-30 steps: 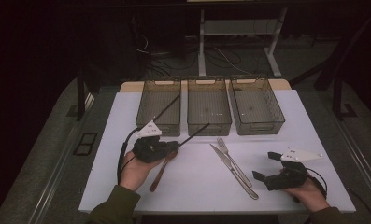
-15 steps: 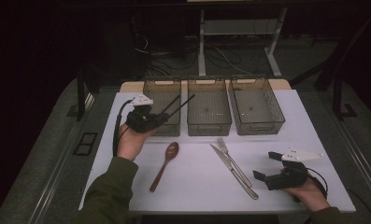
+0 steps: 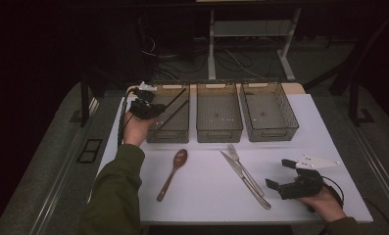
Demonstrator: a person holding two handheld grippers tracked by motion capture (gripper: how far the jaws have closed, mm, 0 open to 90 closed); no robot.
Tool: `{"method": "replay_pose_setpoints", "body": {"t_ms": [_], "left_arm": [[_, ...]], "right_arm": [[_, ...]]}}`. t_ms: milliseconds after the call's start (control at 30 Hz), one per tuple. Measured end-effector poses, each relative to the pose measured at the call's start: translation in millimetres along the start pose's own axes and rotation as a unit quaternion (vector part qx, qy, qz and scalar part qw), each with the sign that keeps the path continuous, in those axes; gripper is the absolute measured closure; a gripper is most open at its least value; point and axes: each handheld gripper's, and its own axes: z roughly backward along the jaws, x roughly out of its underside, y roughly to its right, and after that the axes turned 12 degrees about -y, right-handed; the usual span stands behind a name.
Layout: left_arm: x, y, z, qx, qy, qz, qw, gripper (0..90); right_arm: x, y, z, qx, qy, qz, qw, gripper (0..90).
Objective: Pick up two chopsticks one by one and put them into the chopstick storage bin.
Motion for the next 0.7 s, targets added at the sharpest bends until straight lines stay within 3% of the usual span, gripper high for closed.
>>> {"method": "replay_pose_setpoints", "body": {"t_ms": [300,400,700], "left_arm": [[-12.2,-10.9,-30.3,-0.008,-0.055,0.004,0.9984,85.6],[-13.0,-9.3,-40.1,-0.012,-0.073,-0.005,0.9972,85.6],[-13.4,-4.9,-54.5,0.006,-0.089,-0.018,0.9958,85.1]], "right_arm": [[0.1,0.0,0.4,-0.001,0.0,-0.001,1.0,0.2],[0.1,0.0,0.5,-0.001,0.001,0.0,1.0,0.2],[0.3,-0.2,0.7,-0.002,0.001,0.0,1.0,0.2]]}}
